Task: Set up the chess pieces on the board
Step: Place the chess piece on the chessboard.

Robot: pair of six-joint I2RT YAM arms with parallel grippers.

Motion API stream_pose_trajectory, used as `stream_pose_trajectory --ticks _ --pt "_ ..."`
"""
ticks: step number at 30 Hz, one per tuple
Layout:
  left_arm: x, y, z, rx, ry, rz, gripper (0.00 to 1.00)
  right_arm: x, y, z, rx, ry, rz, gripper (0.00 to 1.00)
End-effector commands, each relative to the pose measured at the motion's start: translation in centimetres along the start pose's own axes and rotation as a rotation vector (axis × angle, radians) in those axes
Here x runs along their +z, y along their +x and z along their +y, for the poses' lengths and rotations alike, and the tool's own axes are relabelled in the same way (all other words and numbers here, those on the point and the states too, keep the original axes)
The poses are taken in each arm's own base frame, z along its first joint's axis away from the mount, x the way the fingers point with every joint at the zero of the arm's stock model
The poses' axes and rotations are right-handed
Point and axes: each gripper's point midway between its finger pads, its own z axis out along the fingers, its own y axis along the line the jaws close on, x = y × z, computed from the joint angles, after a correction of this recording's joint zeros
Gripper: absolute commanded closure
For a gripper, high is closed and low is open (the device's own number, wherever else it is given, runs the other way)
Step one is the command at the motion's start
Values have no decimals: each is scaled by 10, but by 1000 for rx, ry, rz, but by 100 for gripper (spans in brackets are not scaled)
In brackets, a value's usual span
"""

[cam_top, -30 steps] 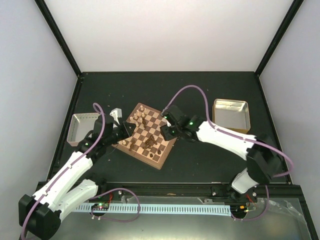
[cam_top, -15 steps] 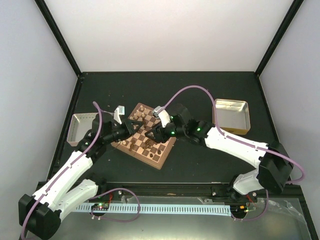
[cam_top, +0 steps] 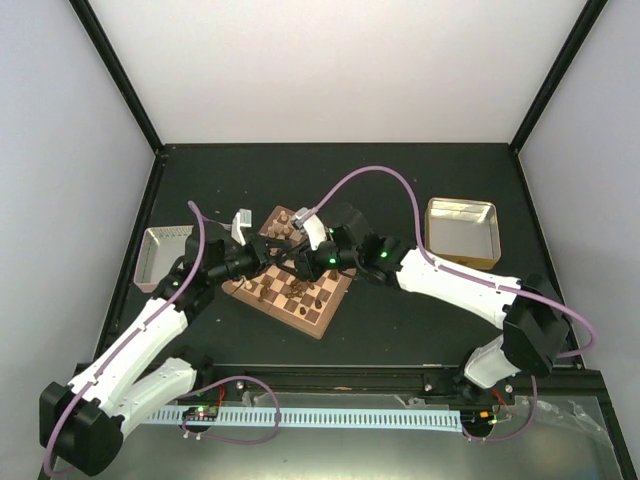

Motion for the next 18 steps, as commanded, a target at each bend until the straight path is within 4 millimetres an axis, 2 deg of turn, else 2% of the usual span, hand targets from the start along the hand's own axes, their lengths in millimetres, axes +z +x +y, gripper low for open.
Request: stream_pose_trajectory --ticks 1,9,12,15,18 --pt "-4 -5 -28 5 85 10 98 4 -16 2 22 12 -37 58" --pt "-4 -2 -32 3 105 29 97 1 -20 -1 17 31 -74 86" --pt "-4 -1 -30 12 99 35 94 -4 -23 1 -13 29 -105 90" --pt "-5 0 -29 38 94 36 85 -7 -20 0 -52 38 -103 93" --pt "-7 0 -28 71 86 32 68 -8 -9 0 -136 28 -88 93"
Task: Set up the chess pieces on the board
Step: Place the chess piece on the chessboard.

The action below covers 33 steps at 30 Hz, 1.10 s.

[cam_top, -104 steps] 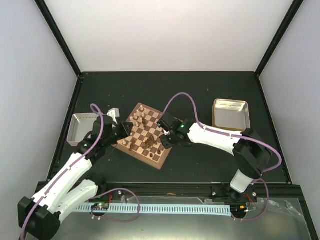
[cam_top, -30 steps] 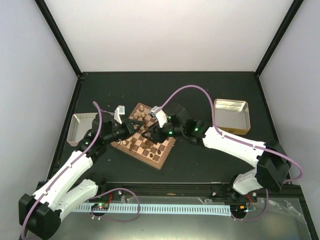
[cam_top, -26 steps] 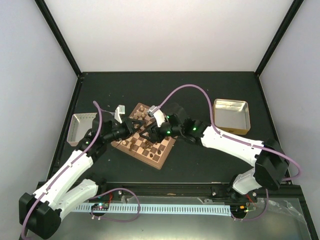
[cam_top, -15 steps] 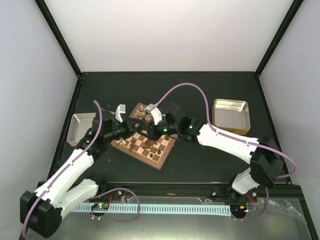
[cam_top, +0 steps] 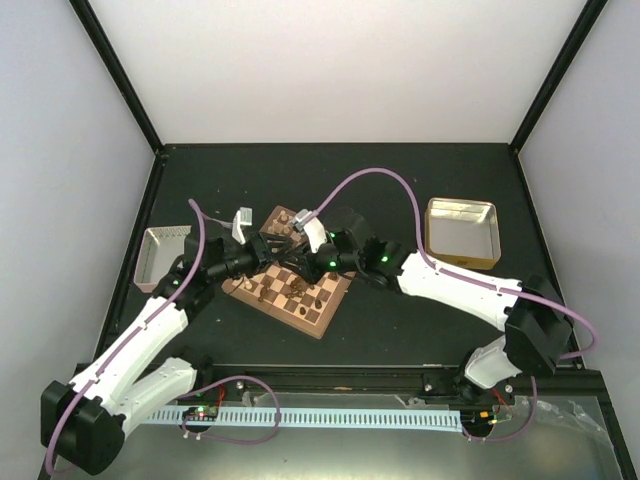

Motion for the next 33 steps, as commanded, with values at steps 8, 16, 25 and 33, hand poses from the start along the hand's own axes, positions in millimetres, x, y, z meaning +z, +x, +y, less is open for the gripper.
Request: stream_pose_trajectory --ticks 8,16,25,33 --pt "-13 21 -30 255 75 169 29 -28 15 7 -383 -33 -67 93" --pt "-13 45 -32 277 108 395 52 -38 20 8 -494 -25 -83 92" --pt "-16 58 -34 248 180 454 87 -39 16 6 -496 -4 -85 92" --pt "-15 55 -34 262 180 430 98 -40 12 -1 -443 41 -90 70"
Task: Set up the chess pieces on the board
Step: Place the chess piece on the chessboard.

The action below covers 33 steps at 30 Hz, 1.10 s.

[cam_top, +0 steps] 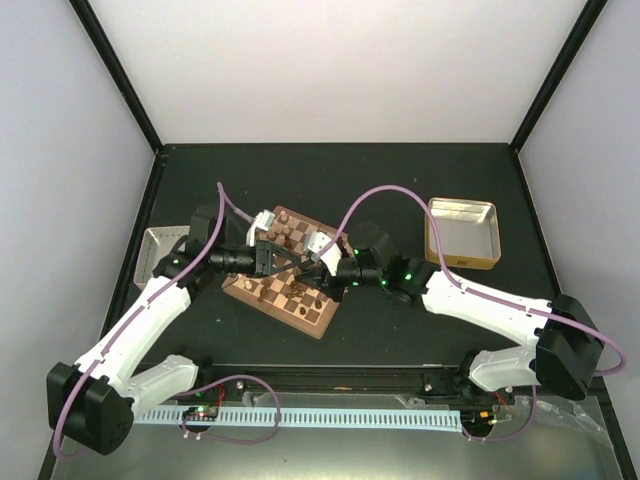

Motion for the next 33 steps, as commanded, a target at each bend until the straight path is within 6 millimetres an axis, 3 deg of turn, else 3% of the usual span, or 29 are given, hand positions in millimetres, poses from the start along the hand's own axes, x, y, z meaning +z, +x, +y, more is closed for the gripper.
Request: stream_pose_trajectory --ticks 1,3,7,12,15,18,21,24,33 --pt "-3 1 -16 45 52 8 99 -5 -11 -16 26 90 -27 62" --pt "-4 -8 -9 62 -6 -46 98 -7 -5 -21 74 127 -11 45" --pt "-11 -37 20 102 -215 -201 98 -22 5 -43 169 278 -28 33" --pt "-4 -66 50 124 -396 -326 98 -65 26 -100 418 628 -80 32" --pt "20 -76 64 137 -469 -336 98 -88 46 -127 573 761 -96 32" --pt "43 -83 79 132 -572 -317 98 -101 65 -141 665 833 -96 32" --pt "64 -84 95 142 -698 -307 98 -108 82 -149 738 859 -86 32" --pt "78 -73 116 106 -789 -289 98 -108 94 -152 779 849 -74 32" --pt "116 -41 147 72 -848 -246 98 -105 103 -156 794 834 -50 32"
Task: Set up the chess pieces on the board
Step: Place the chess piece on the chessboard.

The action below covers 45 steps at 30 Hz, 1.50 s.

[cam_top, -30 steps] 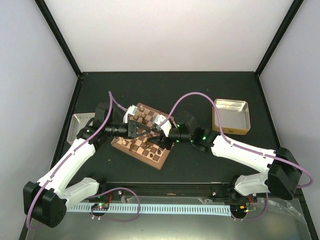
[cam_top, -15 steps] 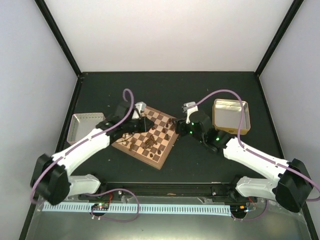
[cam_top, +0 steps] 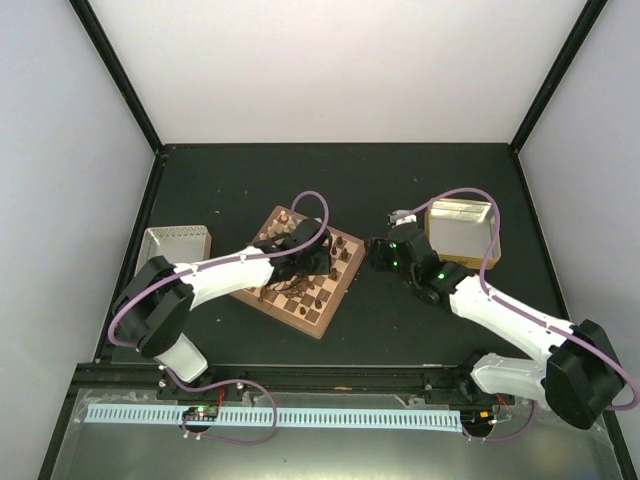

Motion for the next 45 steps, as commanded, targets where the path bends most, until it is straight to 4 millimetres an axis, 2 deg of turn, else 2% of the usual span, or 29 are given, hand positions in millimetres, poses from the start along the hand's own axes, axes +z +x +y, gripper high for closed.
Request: stream_pose_trajectory --ticks 1,14,24,35,41,45 --pt "11 -3 -2 -35 -43 -65 99 2 -2 2 23 -15 3 32" --pt "31 12 9 -58 -100 -51 96 7 2 1 19 -15 30 32" --pt "27 14 9 -58 -108 -57 84 5 2 3 14 -24 28 32" --pt "19 15 8 -71 -88 -58 81 4 1 4 15 -31 22 32" --pt "17 12 1 -68 -58 -61 78 4 1 5 14 -37 23 32" --pt "17 12 -1 -66 -51 -57 83 3 1 6 15 -42 24 33"
